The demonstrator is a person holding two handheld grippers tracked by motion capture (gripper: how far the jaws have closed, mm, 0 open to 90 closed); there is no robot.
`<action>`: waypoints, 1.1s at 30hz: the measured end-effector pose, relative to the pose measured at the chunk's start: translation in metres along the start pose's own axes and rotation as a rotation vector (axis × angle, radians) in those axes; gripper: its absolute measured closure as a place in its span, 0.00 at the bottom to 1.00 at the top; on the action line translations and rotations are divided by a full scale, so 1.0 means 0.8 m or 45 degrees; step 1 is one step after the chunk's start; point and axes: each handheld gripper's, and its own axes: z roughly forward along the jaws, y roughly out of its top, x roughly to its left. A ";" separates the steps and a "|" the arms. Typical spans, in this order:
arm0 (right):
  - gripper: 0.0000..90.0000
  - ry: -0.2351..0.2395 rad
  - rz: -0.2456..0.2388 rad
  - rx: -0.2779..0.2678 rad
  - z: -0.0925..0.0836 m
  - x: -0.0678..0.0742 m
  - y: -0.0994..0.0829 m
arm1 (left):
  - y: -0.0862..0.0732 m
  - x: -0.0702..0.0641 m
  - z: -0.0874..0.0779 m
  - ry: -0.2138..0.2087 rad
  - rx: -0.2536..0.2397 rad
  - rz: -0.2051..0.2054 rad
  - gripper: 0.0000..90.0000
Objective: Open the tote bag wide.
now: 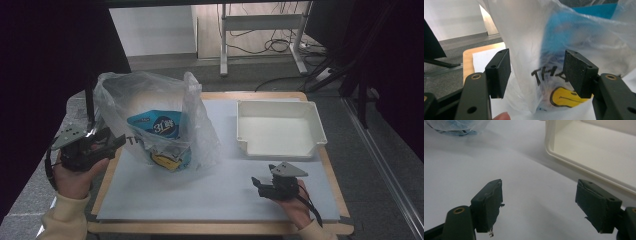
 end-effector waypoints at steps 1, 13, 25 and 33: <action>0.24 -0.002 -0.001 0.001 0.000 0.000 0.000 | 0.002 0.001 0.001 0.007 -0.004 0.001 0.44; 0.24 -0.003 -0.003 0.015 0.002 0.000 -0.001 | 0.025 0.019 0.008 0.024 -0.023 -0.031 0.47; 0.24 -0.014 -0.002 0.021 0.002 -0.003 -0.002 | 0.032 0.018 0.021 -0.128 -0.036 -0.030 0.87; 0.24 -0.012 -0.013 0.020 0.002 -0.002 -0.002 | 0.028 0.011 0.014 -0.135 -0.060 -0.007 0.96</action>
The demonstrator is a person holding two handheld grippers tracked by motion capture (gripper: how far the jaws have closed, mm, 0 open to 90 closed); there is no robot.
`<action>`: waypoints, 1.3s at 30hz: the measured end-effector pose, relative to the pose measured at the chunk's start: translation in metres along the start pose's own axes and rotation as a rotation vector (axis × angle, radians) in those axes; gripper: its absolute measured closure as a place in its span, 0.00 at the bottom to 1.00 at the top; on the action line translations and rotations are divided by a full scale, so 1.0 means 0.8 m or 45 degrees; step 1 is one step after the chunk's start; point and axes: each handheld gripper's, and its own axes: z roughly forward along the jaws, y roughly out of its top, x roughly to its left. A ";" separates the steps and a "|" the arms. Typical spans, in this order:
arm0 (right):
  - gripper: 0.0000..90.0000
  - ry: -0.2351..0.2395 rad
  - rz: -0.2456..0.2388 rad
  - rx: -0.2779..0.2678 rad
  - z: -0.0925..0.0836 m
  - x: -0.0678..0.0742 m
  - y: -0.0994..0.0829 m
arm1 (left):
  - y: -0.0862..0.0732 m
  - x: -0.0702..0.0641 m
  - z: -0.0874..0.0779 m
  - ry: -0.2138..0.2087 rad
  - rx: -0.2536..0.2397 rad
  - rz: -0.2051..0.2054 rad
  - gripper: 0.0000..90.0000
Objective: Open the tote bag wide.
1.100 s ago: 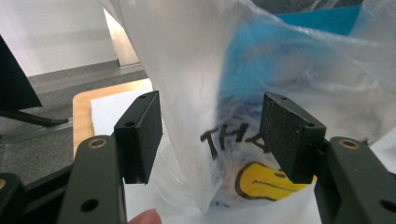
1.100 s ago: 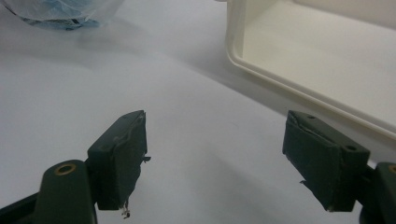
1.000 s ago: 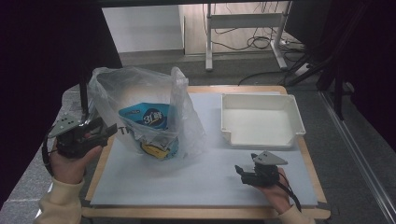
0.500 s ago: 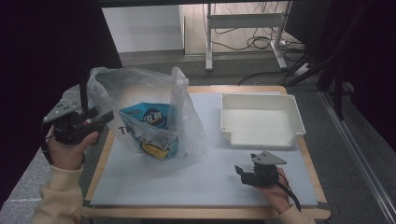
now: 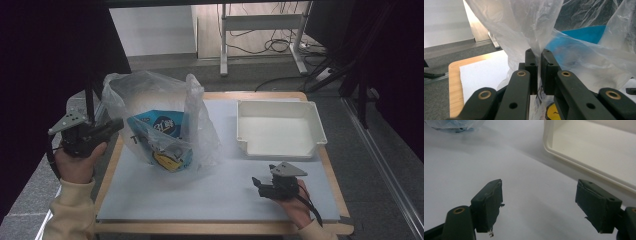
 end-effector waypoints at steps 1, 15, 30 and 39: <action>0.24 0.000 -0.001 0.003 0.000 0.000 0.000 | -0.001 -0.001 -0.001 -0.005 -0.003 0.001 0.96; 0.25 0.000 -0.007 -0.014 -0.001 0.008 0.007 | -0.007 -0.003 0.003 -0.039 -0.044 -0.013 0.98; 0.30 0.094 -0.072 -0.187 -0.007 0.032 0.084 | -0.007 0.001 0.003 -0.058 -0.055 -0.012 0.99; 0.35 0.190 -0.101 -0.250 0.004 0.052 0.138 | -0.009 0.003 0.001 -0.064 -0.067 -0.027 0.99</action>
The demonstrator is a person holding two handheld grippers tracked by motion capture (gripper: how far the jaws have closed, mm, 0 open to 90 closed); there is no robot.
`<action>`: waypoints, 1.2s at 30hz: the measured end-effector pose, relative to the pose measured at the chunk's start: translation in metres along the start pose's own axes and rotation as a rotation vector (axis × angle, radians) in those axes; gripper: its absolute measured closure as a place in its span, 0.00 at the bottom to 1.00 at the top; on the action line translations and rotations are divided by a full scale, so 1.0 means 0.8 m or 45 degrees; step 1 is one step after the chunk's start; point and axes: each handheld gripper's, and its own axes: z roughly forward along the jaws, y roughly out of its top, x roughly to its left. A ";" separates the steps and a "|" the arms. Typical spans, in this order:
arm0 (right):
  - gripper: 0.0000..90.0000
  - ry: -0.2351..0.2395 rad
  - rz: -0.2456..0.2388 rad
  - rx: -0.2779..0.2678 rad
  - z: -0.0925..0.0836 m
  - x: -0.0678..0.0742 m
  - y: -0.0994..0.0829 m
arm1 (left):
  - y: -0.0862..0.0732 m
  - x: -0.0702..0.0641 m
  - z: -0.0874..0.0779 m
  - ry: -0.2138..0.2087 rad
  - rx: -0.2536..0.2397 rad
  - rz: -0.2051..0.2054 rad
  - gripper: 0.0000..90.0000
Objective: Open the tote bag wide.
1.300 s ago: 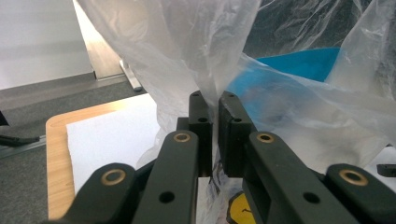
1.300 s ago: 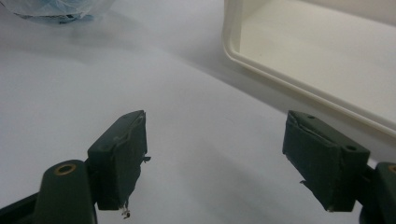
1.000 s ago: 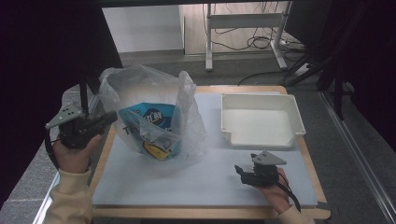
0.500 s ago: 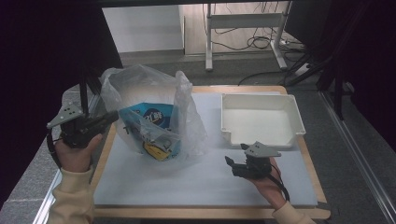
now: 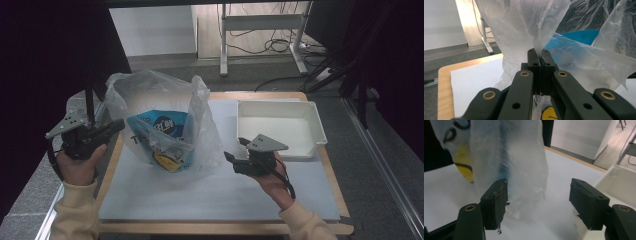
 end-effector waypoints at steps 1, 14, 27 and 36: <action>0.35 0.008 -0.004 -0.002 0.002 0.002 0.005 | 0.000 0.000 0.000 -0.003 -0.004 -0.003 0.99; 0.38 0.080 -0.060 -0.110 0.004 0.024 0.079 | 0.000 0.000 -0.004 -0.016 -0.009 0.002 0.99; 0.40 0.106 -0.105 -0.123 0.022 0.029 0.128 | -0.001 0.001 -0.006 -0.018 -0.015 -0.003 0.99; 0.64 0.137 -0.145 -0.052 0.044 0.032 0.141 | -0.001 0.002 -0.007 -0.025 -0.017 -0.002 0.99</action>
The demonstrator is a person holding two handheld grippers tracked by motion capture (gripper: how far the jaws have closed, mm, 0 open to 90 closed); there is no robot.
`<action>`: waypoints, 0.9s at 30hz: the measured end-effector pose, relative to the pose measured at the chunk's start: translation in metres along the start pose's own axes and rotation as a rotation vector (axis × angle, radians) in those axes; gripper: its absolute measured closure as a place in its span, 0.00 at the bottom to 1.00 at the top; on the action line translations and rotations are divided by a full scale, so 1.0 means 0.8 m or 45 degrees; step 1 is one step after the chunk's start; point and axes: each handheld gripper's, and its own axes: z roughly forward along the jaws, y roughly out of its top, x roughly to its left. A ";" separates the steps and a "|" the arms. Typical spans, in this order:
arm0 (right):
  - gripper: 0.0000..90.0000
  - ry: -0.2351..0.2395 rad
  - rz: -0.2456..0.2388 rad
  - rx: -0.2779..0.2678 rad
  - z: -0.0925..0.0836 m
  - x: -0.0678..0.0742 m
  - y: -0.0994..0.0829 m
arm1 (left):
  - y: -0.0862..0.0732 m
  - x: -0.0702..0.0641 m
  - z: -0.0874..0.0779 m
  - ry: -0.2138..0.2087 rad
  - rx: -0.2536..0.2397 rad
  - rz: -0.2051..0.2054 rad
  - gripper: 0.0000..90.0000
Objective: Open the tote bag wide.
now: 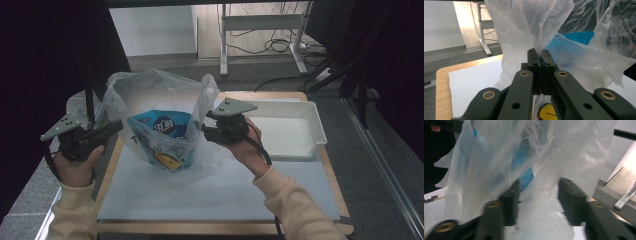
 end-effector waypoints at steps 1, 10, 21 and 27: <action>0.70 0.011 0.006 0.008 0.002 -0.002 -0.001 | 0.000 0.000 0.000 -0.001 0.000 -0.001 0.99; 0.98 0.064 0.024 0.006 0.000 -0.013 -0.002 | -0.001 0.002 -0.001 -0.008 -0.003 -0.006 0.99; 0.99 0.049 -0.004 -0.037 -0.010 -0.013 -0.004 | -0.003 0.004 -0.004 -0.002 -0.008 -0.007 0.99; 0.99 0.037 0.019 -0.035 -0.011 -0.018 -0.014 | -0.006 0.006 -0.009 0.003 -0.008 -0.016 0.99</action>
